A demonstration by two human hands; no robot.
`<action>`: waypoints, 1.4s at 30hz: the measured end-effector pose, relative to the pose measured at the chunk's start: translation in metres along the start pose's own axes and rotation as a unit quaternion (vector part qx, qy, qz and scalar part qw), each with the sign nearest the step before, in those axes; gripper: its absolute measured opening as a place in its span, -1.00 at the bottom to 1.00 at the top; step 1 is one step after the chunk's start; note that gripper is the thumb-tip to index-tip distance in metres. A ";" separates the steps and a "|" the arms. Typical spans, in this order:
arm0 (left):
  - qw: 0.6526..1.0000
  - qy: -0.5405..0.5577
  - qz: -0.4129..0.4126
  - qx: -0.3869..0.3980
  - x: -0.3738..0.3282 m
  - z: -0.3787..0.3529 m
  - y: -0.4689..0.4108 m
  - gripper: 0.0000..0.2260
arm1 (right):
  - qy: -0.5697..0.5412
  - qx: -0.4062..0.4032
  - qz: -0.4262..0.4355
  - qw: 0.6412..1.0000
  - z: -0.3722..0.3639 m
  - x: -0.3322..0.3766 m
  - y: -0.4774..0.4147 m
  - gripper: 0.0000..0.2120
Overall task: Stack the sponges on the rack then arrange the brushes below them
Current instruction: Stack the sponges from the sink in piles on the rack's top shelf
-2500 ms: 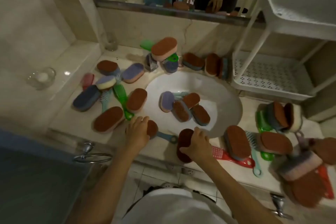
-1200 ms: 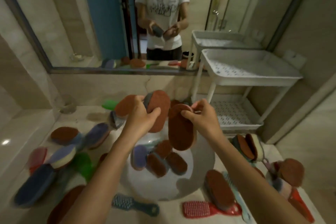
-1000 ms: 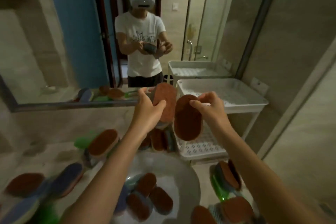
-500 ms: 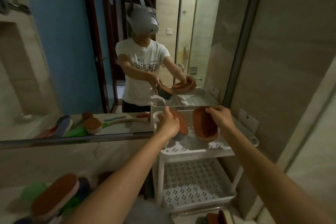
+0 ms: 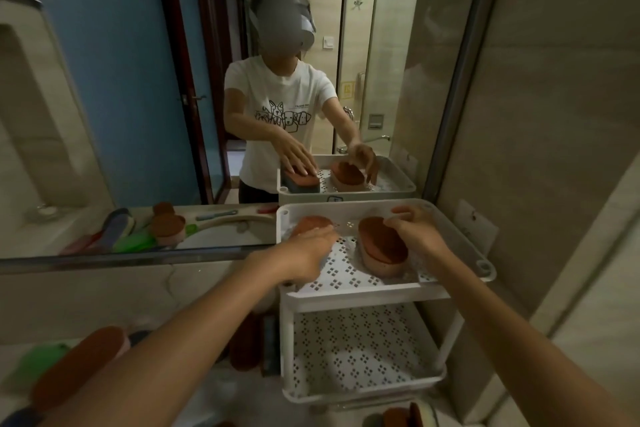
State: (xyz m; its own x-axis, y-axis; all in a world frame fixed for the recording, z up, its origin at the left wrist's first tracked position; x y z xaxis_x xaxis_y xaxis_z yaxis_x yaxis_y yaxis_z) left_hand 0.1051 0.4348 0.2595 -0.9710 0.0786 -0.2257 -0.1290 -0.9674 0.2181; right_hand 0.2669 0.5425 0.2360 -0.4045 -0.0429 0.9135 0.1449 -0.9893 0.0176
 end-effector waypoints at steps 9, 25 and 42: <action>0.982 -0.084 0.080 -0.151 0.014 -0.015 -0.022 -0.62 | 0.153 0.096 0.077 0.981 -0.006 -0.001 0.009 -0.71; 0.991 -0.045 0.085 -0.092 0.027 -0.005 -0.015 -0.55 | 0.227 0.223 0.103 0.942 -0.014 0.010 0.008 -0.34; 0.975 0.079 0.098 -0.181 0.041 -0.019 -0.011 -0.45 | 0.325 0.151 0.181 0.916 -0.048 0.017 0.017 -0.44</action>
State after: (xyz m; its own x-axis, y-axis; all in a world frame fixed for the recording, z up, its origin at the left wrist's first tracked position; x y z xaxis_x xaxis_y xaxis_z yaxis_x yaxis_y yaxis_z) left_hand 0.0701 0.4441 0.2302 -0.9229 -0.1267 -0.3635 0.1633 -0.9840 -0.0716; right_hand 0.2191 0.5187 0.2324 -0.7195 -0.5307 0.4479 0.5782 -0.8151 -0.0370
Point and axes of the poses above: each hand's wrist, its own y-axis away from the middle knuckle, its own z-axis out of the back of the hand, x = y × z, the point moved 1 cm from there along -y, towards the middle knuckle, and after that the axes turned 2 degrees about x, right-handed, at the moved point
